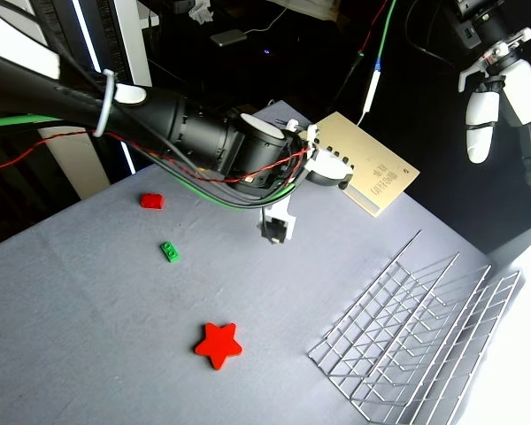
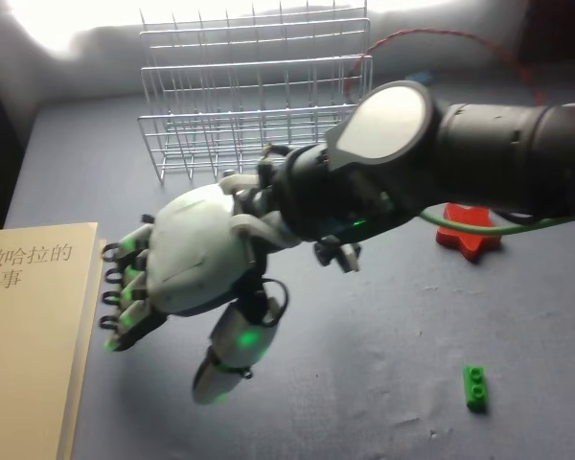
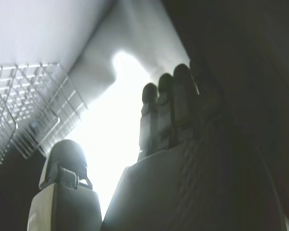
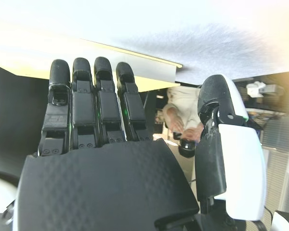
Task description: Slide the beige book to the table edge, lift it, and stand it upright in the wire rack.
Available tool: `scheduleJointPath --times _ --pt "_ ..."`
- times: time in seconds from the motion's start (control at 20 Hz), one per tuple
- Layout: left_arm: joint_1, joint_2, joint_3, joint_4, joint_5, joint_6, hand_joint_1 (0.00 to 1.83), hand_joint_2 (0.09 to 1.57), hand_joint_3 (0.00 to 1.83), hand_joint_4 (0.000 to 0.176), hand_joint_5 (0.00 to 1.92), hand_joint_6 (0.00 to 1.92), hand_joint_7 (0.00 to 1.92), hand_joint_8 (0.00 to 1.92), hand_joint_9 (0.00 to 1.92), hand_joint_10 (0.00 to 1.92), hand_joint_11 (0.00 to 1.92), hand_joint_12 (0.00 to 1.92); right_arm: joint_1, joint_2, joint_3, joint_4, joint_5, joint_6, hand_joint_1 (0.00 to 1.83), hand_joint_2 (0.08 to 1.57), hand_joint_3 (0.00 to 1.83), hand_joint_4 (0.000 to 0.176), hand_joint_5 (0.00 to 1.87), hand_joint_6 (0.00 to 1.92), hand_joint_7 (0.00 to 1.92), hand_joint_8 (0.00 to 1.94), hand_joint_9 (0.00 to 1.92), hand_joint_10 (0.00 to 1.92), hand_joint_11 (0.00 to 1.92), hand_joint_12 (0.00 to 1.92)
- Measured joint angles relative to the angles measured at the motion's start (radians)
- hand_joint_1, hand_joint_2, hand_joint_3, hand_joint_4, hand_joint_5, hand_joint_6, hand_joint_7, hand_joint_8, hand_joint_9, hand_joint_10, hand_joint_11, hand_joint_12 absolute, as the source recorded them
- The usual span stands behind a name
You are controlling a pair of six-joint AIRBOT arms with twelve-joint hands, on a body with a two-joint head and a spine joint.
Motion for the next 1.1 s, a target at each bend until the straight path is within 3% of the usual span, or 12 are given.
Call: scheduleJointPath --times 0.25,0.4,0.5,0.7,0.9,0.95,1.0,1.1 --pt "0.000 0.000 0.013 -0.003 0.022 0.096 0.12 1.16 0.00 0.000 0.22 0.00 0.21 0.00 0.17 0.00 0.00 0.44 -0.003 0.116 -0.103 0.000 -0.008 -0.006 0.19 1.12 0.00 0.000 0.29 0.00 0.30 0.00 0.30 0.00 0.00 0.78" --pt "0.000 0.000 0.026 -0.007 0.071 0.166 0.21 1.12 0.00 0.000 0.20 0.00 0.20 0.00 0.16 0.00 0.00 0.40 0.011 0.201 -0.159 -0.005 0.005 -0.007 0.20 1.13 0.00 0.000 0.27 0.00 0.27 0.00 0.27 0.00 0.00 0.70" --pt "0.000 0.000 0.027 -0.012 0.096 0.183 0.36 1.07 0.00 0.000 0.26 0.01 0.25 0.01 0.22 0.01 0.00 0.55 0.031 0.262 -0.196 -0.006 0.007 -0.011 0.18 1.13 0.00 0.000 0.29 0.01 0.30 0.01 0.29 0.01 0.00 0.74" --pt "0.015 0.005 0.027 -0.017 0.102 0.125 0.48 1.04 0.00 0.000 0.21 0.00 0.22 0.00 0.19 0.00 0.00 0.53 0.060 0.348 -0.275 -0.005 0.027 -0.010 0.20 1.13 0.00 0.000 0.28 0.00 0.27 0.00 0.27 0.00 0.00 0.70" --pt "0.027 0.027 0.025 -0.014 0.085 0.104 0.66 1.01 0.00 0.000 0.22 0.00 0.24 0.00 0.23 0.01 0.00 0.67 0.074 0.421 -0.328 -0.005 0.032 -0.003 0.24 1.12 0.00 0.000 0.31 0.00 0.30 0.00 0.30 0.01 0.00 0.79" --pt "0.030 0.027 0.025 -0.014 0.090 0.034 0.69 1.01 0.00 0.000 0.21 0.00 0.25 0.00 0.24 0.01 0.00 0.67 0.074 0.438 -0.339 -0.009 0.037 -0.003 0.23 1.13 0.00 0.000 0.30 0.00 0.30 0.00 0.30 0.00 0.00 0.79" --pt "0.031 0.027 0.025 -0.048 0.093 -0.011 0.73 1.00 0.00 0.000 0.22 0.00 0.26 0.01 0.25 0.01 0.00 0.73 0.078 0.457 -0.352 -0.014 0.044 0.001 0.22 1.13 0.00 0.000 0.29 0.00 0.29 0.00 0.29 0.00 0.00 0.76" --pt "0.051 0.037 0.014 -0.200 0.089 -0.017 0.80 1.00 0.00 0.000 0.21 0.00 0.28 0.01 0.28 0.01 0.00 0.78 0.097 0.491 -0.374 -0.008 0.052 0.003 0.23 1.12 0.00 0.000 0.31 0.00 0.31 0.00 0.31 0.01 0.00 0.79"
